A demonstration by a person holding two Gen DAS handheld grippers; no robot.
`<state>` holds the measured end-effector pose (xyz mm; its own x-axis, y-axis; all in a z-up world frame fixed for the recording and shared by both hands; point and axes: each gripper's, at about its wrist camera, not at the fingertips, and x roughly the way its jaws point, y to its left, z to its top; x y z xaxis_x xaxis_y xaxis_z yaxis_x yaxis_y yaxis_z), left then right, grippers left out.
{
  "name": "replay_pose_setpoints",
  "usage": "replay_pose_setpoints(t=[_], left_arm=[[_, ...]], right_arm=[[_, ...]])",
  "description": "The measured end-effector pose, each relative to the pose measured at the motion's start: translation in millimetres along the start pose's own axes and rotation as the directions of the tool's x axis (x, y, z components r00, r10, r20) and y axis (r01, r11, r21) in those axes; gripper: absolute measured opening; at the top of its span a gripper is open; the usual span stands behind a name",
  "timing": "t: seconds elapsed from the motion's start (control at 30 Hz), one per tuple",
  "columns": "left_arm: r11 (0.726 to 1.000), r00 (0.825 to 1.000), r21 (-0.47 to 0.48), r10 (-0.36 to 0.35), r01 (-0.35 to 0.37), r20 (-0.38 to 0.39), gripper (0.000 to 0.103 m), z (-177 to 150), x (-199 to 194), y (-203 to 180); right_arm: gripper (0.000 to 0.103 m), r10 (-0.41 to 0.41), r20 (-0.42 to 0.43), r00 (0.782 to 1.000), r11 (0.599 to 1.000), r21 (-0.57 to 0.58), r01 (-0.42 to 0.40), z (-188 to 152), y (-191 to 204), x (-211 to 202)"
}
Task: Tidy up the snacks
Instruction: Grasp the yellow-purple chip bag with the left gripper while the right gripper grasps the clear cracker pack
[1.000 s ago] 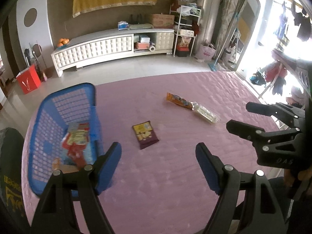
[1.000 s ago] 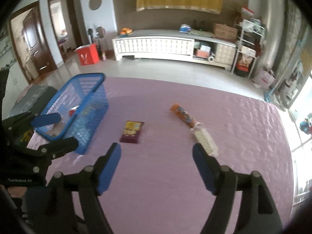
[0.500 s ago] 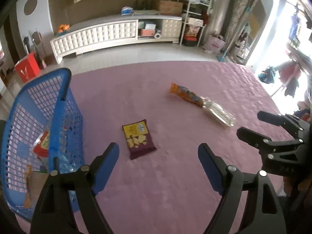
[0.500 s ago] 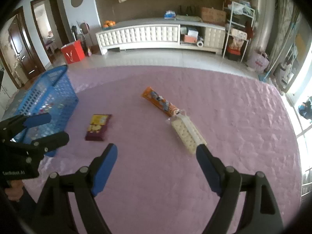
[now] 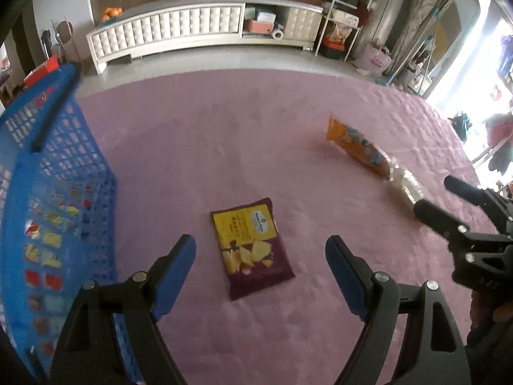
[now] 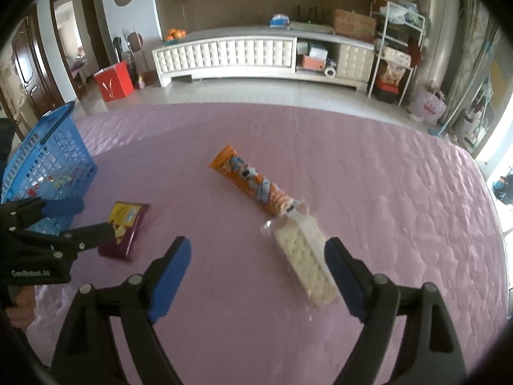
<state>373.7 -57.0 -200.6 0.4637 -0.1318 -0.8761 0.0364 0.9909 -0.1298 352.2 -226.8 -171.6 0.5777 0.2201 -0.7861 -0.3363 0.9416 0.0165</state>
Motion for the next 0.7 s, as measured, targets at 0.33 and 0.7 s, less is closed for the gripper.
replay_pose_setpoints(t=[0.33, 0.7], left_arm=[[0.999, 0.998, -0.011, 0.035, -0.036, -0.058, 0.081, -3, 33, 12], [0.994, 0.993, 0.015, 0.111, -0.111, -0.044, 0.081, 2, 42, 2]], right_arm=[[0.088, 0.023, -0.069, 0.997, 1.000, 0.020, -0.021, 11, -30, 28], [0.088, 0.040, -0.124, 0.992, 0.999, -0.005, -0.041, 6, -33, 49]])
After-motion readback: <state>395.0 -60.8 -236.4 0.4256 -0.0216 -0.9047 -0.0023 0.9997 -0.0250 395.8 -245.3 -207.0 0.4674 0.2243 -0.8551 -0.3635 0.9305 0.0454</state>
